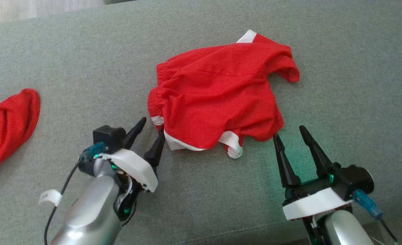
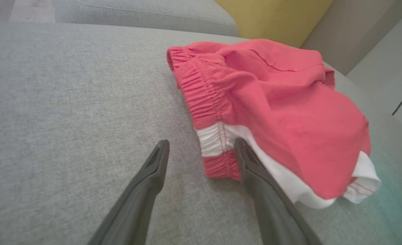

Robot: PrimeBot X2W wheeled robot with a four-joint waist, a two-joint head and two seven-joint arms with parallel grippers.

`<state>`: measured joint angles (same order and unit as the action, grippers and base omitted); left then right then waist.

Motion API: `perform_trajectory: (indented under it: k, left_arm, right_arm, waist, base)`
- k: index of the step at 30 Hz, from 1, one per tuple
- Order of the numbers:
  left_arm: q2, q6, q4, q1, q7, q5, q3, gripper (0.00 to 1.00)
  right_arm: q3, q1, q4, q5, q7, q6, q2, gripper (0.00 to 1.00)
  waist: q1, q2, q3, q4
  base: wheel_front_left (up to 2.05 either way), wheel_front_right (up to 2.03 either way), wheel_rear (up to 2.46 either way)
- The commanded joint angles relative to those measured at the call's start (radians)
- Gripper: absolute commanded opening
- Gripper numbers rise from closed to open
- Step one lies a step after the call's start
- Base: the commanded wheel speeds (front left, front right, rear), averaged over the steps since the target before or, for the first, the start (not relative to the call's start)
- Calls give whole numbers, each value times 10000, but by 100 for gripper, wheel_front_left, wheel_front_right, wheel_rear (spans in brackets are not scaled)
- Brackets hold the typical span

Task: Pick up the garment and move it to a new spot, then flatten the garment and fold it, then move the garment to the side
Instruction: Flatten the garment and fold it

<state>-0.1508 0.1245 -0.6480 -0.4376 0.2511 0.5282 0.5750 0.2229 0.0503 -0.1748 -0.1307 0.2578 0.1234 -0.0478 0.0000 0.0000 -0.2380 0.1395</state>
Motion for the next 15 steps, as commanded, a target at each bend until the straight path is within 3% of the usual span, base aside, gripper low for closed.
perform_trajectory:
  k: [1,5,7,8,12,15]
  left_arm:
    - [-135,56,326,-460,106,-14,-174,99]
    - [-296,58,629,-523,106,107,133,84]
    - [-374,59,785,-536,106,153,193,58]
    - [-413,59,875,-542,106,159,217,53]
    - [-568,60,1216,-532,106,100,300,38]
    - [-702,60,1521,-495,107,-24,311,0]
  right_arm:
    - [200,83,282,75,40,73,-24,100]
    - [217,77,264,57,40,73,-24,100]
    - [221,67,254,59,40,73,-24,100]
    - [224,63,249,63,40,73,-24,100]
    - [219,53,222,72,40,73,-24,100]
    - [218,50,190,65,40,73,-24,100]
  waist:
    - [0,0,-2,-4]
    - [0,0,-14,-16]
    - [0,0,-23,-28]
    - [0,0,-27,-34]
    - [0,0,-24,-77]
    - [0,0,2,-137]
  base:
    - [0,0,0]
    - [0,0,0]
    - [0,0,0]
    - [0,0,0]
    - [0,0,0]
    - [0,0,0]
